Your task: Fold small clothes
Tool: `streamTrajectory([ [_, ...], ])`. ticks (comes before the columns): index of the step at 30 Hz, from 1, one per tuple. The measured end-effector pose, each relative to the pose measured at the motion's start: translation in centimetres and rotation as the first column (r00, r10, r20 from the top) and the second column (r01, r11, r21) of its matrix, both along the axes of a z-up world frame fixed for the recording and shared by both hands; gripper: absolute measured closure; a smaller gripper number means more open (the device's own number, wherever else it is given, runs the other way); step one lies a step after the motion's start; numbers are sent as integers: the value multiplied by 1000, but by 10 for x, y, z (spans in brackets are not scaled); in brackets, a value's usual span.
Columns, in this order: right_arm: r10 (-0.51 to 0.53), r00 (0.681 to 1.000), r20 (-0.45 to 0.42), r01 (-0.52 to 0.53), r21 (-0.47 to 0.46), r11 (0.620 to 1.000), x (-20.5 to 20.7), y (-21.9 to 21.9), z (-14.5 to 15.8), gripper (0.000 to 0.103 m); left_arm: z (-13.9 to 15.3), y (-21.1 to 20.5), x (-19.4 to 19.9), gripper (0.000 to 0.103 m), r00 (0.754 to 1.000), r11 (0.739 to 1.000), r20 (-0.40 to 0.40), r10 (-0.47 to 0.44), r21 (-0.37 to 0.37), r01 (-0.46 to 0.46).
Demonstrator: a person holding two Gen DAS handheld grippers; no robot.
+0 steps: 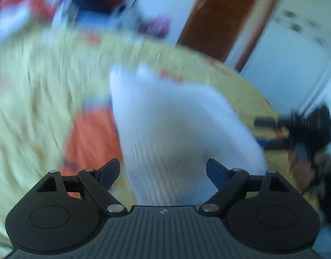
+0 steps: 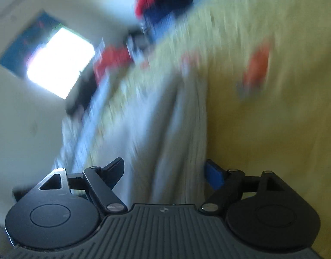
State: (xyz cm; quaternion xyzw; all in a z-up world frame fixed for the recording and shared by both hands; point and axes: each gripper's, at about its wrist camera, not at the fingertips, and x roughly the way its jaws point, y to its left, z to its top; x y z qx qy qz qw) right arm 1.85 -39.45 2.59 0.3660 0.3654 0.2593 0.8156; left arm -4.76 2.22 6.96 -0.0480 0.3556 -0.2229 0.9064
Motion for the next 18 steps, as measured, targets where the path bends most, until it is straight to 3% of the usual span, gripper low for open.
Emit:
streamTrajectory([
  [2, -49, 998, 44, 48, 15, 999, 8, -6, 17, 24, 19, -6, -10, 15, 991, 995, 131, -11, 96, -2],
  [5, 3, 997, 73, -3, -6, 1000, 33, 9, 34, 28, 23, -28, -5, 15, 975, 984, 219, -40, 176, 1],
  [7, 44, 998, 53, -40, -62, 997, 52, 23, 36, 32, 15, -47, 0, 15, 973, 980, 223, -63, 200, 18],
  [9, 37, 999, -13, -39, -135, 990, 71, 34, 31, 44, 2, -67, 8, 15, 974, 968, 209, -85, 249, 31],
  [11, 86, 994, -60, -95, -161, 982, 85, 45, 19, 45, -12, -83, 13, 15, 974, 955, 197, -115, 293, 54],
  [13, 94, 991, -92, -115, -246, 962, 94, 55, 7, 56, -23, -89, 9, 10, 961, 944, 243, -129, 328, 43],
  [14, 98, 991, -86, -116, -230, 966, 95, 54, 5, 64, -25, -91, 9, 10, 958, 941, 253, -137, 336, 46],
  [15, 102, 992, -77, -116, -214, 970, 98, 54, 7, 82, -25, -92, 10, 10, 960, 941, 244, -138, 334, 51],
  [18, 130, 991, 26, -119, -270, 956, 100, 58, 33, 88, -14, -95, 21, 10, 969, 956, 200, -142, 281, 82],
])
